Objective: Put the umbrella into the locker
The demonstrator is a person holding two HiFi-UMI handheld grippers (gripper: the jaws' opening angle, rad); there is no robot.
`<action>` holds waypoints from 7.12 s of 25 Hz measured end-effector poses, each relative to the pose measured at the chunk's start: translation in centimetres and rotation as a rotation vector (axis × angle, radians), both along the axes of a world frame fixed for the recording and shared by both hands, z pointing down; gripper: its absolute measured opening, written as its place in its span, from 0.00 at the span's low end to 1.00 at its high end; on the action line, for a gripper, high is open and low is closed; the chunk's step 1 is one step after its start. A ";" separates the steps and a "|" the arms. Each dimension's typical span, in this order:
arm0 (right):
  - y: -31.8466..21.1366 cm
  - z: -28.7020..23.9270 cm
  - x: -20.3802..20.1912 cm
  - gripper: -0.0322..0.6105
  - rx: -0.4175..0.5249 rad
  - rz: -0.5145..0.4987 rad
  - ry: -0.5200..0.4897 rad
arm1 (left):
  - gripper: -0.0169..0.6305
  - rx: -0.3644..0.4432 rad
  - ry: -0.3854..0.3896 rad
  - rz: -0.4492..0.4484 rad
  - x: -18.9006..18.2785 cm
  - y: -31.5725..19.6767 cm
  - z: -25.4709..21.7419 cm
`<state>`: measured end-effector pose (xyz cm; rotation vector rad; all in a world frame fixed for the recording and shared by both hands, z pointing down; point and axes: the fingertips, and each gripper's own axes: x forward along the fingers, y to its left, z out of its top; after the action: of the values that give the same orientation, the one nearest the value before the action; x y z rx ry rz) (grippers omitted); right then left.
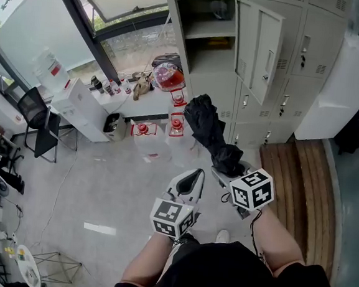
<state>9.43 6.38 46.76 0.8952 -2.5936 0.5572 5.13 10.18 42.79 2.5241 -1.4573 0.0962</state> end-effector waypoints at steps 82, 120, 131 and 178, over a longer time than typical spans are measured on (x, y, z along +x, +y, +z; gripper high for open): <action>-21.3 3.3 -9.8 0.39 -0.102 0.206 0.070 | 0.05 -0.039 0.042 0.136 -12.8 -20.2 1.7; -46.2 3.6 -2.9 0.39 -0.011 0.133 0.310 | 0.05 -0.030 -0.017 0.124 -3.3 -38.5 1.3; -50.3 3.2 -4.0 0.39 0.022 0.134 0.331 | 0.05 -0.027 -0.023 0.151 -2.9 -41.3 1.5; -61.8 7.4 -4.4 0.50 0.025 0.209 0.553 | 0.05 -0.034 -0.025 0.200 -5.4 -48.4 1.6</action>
<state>5.06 -55.45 54.12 1.1480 -2.0273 0.2753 -0.22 -38.18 44.39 2.6427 -1.1974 0.1836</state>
